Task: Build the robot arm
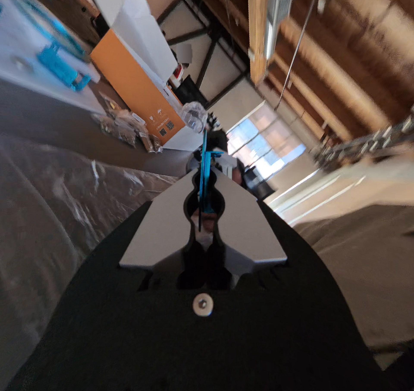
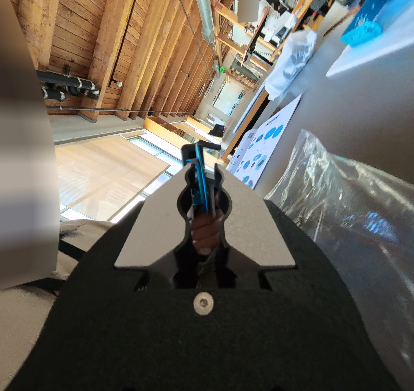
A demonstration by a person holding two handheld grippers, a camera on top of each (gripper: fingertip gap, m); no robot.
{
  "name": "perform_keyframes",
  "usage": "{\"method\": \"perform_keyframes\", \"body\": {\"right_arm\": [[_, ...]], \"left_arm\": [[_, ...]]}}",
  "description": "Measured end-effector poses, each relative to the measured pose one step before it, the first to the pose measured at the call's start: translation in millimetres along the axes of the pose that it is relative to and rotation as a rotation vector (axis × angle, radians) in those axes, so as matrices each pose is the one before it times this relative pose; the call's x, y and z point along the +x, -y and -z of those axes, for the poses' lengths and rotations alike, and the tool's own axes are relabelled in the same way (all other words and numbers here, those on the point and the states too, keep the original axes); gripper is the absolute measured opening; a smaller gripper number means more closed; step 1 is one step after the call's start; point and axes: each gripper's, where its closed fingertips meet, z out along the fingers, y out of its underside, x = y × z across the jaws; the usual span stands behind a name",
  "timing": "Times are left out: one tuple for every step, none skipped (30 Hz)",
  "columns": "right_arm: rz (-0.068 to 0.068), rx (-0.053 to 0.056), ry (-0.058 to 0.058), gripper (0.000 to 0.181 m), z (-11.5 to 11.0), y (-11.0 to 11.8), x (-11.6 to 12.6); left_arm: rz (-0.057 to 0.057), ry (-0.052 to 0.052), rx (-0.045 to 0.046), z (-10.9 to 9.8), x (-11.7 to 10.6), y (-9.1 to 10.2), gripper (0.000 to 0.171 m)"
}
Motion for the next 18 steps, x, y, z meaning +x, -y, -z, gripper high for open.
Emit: {"method": "perform_keyframes", "body": {"right_arm": [[0.0399,0.006,-0.0113,0.015,5.49,6.91,-2.79],[0.0551,0.014,-0.0229,0.014,6.08,8.26,-2.54],[0.0671,0.0086,-0.029,0.013,6.0,7.59,-2.08],[0.0712,-0.0009,-0.0303,0.012,5.44,6.14,-1.5],[0.0656,-0.0031,-0.027,0.012,5.08,5.04,-1.15],[0.0594,0.0025,-0.0223,0.011,4.7,4.88,-1.07],[0.0527,0.0065,-0.0226,0.011,3.98,4.32,-0.72],[0.0406,0.0067,-0.017,0.011,2.91,3.41,-1.25],[0.037,0.0024,-0.0024,0.011,1.56,2.07,-3.12],[0.039,-0.0072,0.0032,0.01,0.0,-0.35,-3.49],[0.0353,-0.0173,-0.0032,0.01,-1.41,-2.9,-1.9],[0.0325,-0.0258,-0.0006,0.01,-2.68,-4.5,-1.93],[0.0343,-0.0257,0.0028,0.011,-3.3,-4.95,-2.33],[0.0338,-0.0205,0.0045,0.013,-3.63,-4.55,-2.29],[0.0287,-0.0183,-0.0002,0.015,-3.58,-4.41,-1.45],[0.0265,-0.0154,0.0025,0.018,-3.65,-3.88,-1.93],[0.0271,-0.013,0.0081,0.023,-3.72,-3.39,-2.97],[0.0272,-0.0192,0.0011,0.027,-4.0,-4.25,-1.93]], "left_arm": [[-0.1442,0.0086,-0.0542,0.74,3.84,-0.21,0.002],[-0.1758,0.026,-0.05614,1.39,1.62,1.16,0.001],[-0.2044,0.0405,-0.04881,2.48,-1.02,3.06,0.002],[-0.2282,0.0351,-0.05717,2.55,-1.9,1.77,0.001],[-0.2315,0.0389,-0.05925,2.23,-3.89,-0.04,0.001],[-0.2155,0.0388,-0.04711,2.18,-4.34,-0.55,0.001],[-0.1888,0.0163,-0.03509,1.34,-1.43,-1.85,0.001],[-0.1586,0.0109,-0.02679,-0.08,-0.11,-2.82,0.001],[-0.1194,0.0068,-0.02108,-1.29,0.97,-2.94,0.002],[-0.0829,-0.0024,-0.01099,-2.12,2.42,-1.92,0.001],[-0.0629,0.0046,-0.00436,-2.46,1.51,-1.23,0.001],[-0.0535,0.0092,-0.00715,-2.71,0.87,-1.75,0.001],[-0.0428,0.0064,-0.00879,-2.47,1.01,-2.0,0.001],[-0.03,0.0114,-0.00202,-1.7,0.32,-0.85,0.001],[-0.0237,0.0112,0.00266,-0.75,0.33,0.07,0.001],[-0.0202,0.0085,-0.00029,-0.42,0.85,-0.11,0.001],[-0.0162,0.0112,0.00115,0.3,0.57,0.32,0.001],[-0.0135,0.0084,0.0053,0.86,0.82,0.78,0.001]]}}
